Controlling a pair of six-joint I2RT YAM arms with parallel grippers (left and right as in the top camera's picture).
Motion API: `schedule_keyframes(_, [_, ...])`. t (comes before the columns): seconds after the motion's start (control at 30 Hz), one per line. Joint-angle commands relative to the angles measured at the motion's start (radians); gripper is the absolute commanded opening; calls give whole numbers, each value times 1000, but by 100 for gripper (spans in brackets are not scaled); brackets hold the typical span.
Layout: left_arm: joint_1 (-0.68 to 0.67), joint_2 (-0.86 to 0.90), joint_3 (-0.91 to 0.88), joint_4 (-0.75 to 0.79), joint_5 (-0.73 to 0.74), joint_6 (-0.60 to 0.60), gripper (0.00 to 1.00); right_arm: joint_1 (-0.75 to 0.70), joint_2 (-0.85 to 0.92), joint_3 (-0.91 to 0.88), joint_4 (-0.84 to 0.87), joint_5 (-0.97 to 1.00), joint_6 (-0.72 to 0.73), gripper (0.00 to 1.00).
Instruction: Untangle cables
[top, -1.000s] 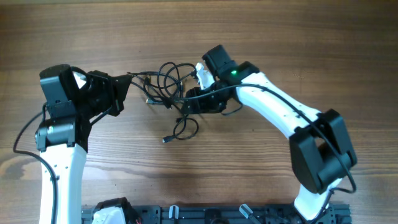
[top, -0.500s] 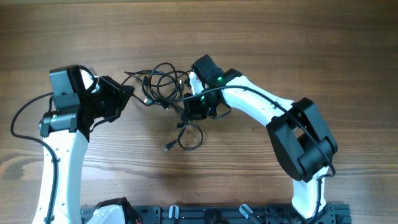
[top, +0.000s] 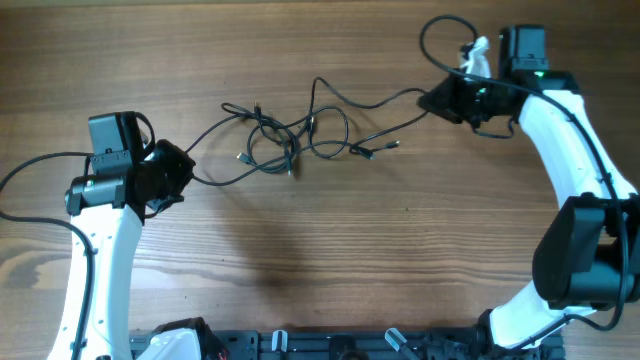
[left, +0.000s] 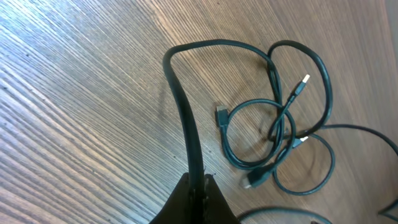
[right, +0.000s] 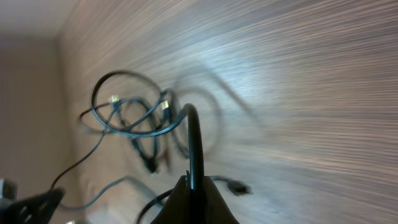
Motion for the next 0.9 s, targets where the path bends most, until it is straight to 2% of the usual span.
schedule_keyframes(0.0, [-1,6,5,-2,-60,24,4,-60,-9,3,-14,313,5,4])
schedule_keyframes(0.07, [-1,6,5,-2,-64,24,4,-97,-6,3,-33,466,38,4])
schedule_keyframes(0.2, [-1,6,5,-2,-70,43,4,-184,14,3,-9,478,85,4])
schedule_keyframes(0.27, [-1,6,5,-10,-71,46,4,-212,29,3,-19,359,64,4])
schedule_keyframes(0.37, [-1,6,5,2,-50,47,4,-162,29,3,-48,132,-84,4])
schedule_keyframes(0.5, [-1,-23,13,146,306,227,4,-7,29,3,-84,130,-137,4])
schedule_keyframes(0.57, [-1,-77,91,161,372,225,4,76,29,3,-80,220,-91,4])
schedule_keyframes(0.63, [0,-119,176,162,387,190,4,100,29,3,-74,240,-72,4])
schedule_keyframes(0.87, [2,-145,600,182,440,39,4,105,70,2,-85,256,-76,4])
